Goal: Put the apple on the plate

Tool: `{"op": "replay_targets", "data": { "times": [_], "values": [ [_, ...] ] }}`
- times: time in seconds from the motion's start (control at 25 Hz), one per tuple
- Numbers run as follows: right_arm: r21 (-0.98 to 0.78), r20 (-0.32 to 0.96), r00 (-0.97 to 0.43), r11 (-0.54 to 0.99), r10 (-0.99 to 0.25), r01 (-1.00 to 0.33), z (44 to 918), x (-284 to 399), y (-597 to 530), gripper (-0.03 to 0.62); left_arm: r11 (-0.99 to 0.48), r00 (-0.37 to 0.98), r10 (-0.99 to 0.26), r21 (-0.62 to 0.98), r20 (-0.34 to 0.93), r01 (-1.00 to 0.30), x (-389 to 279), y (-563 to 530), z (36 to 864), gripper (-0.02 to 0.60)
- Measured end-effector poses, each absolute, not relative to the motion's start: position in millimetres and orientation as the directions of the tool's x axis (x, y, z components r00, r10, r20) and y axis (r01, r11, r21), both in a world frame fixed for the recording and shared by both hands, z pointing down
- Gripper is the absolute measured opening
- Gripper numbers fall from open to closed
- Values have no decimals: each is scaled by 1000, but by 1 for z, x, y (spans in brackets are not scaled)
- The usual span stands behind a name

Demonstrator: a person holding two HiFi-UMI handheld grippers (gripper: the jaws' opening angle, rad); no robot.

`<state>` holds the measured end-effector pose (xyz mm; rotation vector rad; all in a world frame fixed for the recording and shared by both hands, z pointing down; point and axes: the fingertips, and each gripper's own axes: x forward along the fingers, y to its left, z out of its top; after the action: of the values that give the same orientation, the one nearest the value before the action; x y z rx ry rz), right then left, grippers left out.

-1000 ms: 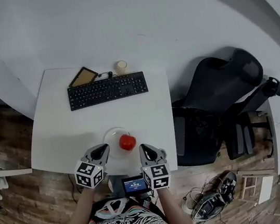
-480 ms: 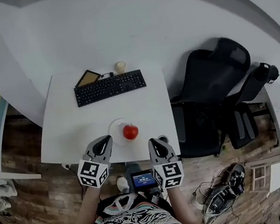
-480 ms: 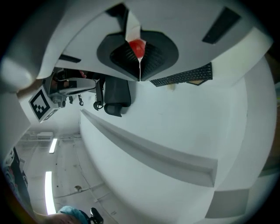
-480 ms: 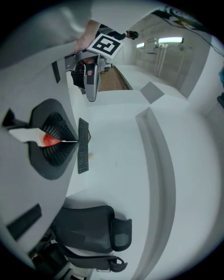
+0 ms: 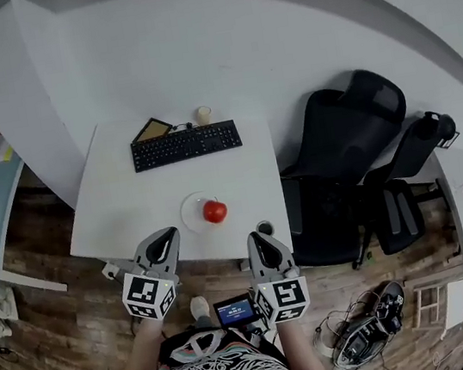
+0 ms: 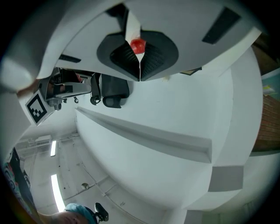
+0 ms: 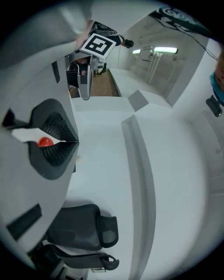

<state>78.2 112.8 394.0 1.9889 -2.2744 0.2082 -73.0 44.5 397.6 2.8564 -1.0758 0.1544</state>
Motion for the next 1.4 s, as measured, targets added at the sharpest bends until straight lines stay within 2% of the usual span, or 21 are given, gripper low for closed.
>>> {"op": "replay_targets", "data": {
  "times": [0.64, 1.4],
  "values": [
    [-21, 105, -160, 158, -982, -987, 361, 65, 265, 28, -677, 677, -733, 26, 64, -736, -100, 205, 357, 20],
    [-39, 88, -205, 202, -975, -979, 358, 39, 305, 28, -629, 631, -774, 56, 56, -776, -132, 250, 361, 20]
  ]
}}
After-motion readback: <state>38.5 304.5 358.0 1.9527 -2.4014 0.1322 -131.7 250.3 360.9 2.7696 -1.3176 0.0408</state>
